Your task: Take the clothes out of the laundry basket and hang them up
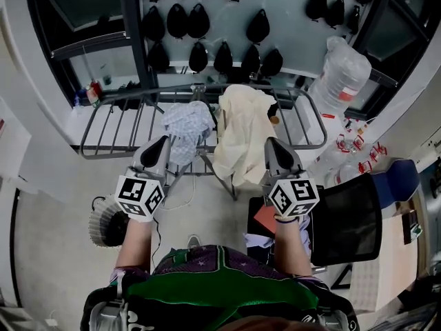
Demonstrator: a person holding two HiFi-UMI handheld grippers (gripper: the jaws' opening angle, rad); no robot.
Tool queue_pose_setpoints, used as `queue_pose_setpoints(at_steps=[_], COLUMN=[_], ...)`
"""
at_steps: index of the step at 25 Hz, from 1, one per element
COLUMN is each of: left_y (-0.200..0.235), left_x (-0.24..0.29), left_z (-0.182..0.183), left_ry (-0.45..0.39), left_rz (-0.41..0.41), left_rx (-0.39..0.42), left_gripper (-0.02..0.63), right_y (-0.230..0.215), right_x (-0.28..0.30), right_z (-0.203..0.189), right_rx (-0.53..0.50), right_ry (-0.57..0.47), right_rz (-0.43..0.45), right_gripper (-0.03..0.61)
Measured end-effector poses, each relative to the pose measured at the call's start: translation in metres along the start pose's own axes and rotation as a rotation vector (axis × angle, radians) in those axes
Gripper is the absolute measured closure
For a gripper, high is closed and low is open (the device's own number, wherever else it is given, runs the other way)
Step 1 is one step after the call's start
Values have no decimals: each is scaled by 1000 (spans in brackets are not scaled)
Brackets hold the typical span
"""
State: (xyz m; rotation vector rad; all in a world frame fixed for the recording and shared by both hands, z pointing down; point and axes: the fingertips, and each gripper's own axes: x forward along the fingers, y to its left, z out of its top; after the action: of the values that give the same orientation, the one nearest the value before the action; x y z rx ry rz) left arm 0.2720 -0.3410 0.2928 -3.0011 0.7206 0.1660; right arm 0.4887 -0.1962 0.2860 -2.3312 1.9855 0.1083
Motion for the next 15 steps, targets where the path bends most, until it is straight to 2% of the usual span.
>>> queue_pose_setpoints(at_steps=[15], left_y=[-35], left_x=[-22], left_z=[-4], left_ry=[23], left_rz=[27], left_rx=[11], left_gripper=[595], right_y=[-8], right_x=[-39], right_z=[6], right_rx=[13], right_ry=[-1], right_rz=[11], right_gripper=[577])
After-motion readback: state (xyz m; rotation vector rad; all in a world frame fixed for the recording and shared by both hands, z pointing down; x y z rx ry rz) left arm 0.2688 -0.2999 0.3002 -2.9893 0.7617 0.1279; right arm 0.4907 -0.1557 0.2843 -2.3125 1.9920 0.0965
